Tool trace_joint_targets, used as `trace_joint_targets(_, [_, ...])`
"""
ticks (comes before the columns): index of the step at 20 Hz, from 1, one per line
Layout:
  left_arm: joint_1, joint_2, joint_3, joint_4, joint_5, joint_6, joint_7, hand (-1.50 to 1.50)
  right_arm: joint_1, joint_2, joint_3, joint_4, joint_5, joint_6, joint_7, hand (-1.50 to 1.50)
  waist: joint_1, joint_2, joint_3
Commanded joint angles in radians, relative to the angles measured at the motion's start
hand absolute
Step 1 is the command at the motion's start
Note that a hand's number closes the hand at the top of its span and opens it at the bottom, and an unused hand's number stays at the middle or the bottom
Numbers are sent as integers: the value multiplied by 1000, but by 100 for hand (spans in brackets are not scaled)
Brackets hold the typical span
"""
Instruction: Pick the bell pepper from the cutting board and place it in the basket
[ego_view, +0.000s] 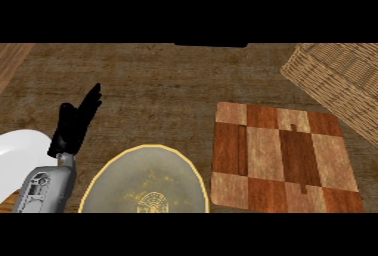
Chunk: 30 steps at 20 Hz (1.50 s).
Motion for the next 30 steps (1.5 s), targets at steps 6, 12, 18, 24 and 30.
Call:
trace_joint_targets(6, [-22, -29, -32, -62, -16, 16, 80, 0, -114, 24, 98, 423, 183, -101, -398, 150, 10, -2, 1])
trace_joint_targets(12, [7, -32, -24, -21, -23, 23, 27, 0, -175, 78, 148, 633, 298, -204, -542, 150, 5, 0, 1])
trace_joint_targets(18, [-49, -21, -8, -2, -16, 19, 38, 0, -207, 138, 107, 833, 280, -164, -522, 150, -2, 2, 1])
trace_joint_targets(24, [9, -22, -15, -2, -27, 18, -22, 0, -280, 175, 62, 938, 262, -149, -557, -150, -2, -1, 1])
trace_joint_targets(30, [1, -20, -12, -27, -8, 1, 29, 0, -303, 153, -66, 1004, 160, -196, -583, -150, -1, 0, 2])
